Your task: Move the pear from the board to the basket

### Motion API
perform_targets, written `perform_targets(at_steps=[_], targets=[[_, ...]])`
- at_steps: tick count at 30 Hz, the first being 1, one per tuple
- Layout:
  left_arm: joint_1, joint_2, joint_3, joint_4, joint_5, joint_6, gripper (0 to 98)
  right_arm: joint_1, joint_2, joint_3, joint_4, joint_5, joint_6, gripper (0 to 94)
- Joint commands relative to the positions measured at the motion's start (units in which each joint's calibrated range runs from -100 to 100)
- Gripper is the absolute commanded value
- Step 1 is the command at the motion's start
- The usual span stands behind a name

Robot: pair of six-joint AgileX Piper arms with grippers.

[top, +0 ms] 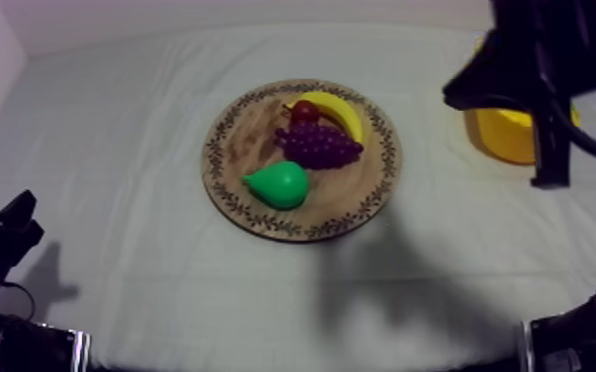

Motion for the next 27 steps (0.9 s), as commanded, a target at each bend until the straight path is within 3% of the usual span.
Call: perform_targets(at_steps=[1, 10, 16, 20, 27], targets=[[0.0, 0.0, 0.0, -0.03, 0.0, 0.0, 0.1, -0.7, 6.1, -8.1, -0.1, 1.5, 0.0, 1.0], [0.0, 0.0, 0.0, -0.03, 0.0, 0.0, 0.1, -4.6, 20.9, -21.8, 1.0, 7.1, 0.6, 3.0], [0.0, 0.0, 0.0, -0.03, 0.0, 0.0, 0.1, -4.6, 28.5, -28.5, 1.6, 8.7, 1.1, 8.8], [0.0, 0.0, 0.0, -0.03, 0.0, 0.0, 0.1, -3.8, 31.8, -31.5, 1.7, 8.9, 1.1, 17.9], [0.0, 0.0, 0.0, -0.03, 0.0, 0.0, 0.1, -3.4, 35.2, -34.4, 2.3, 9.5, 0.4, 42.6]])
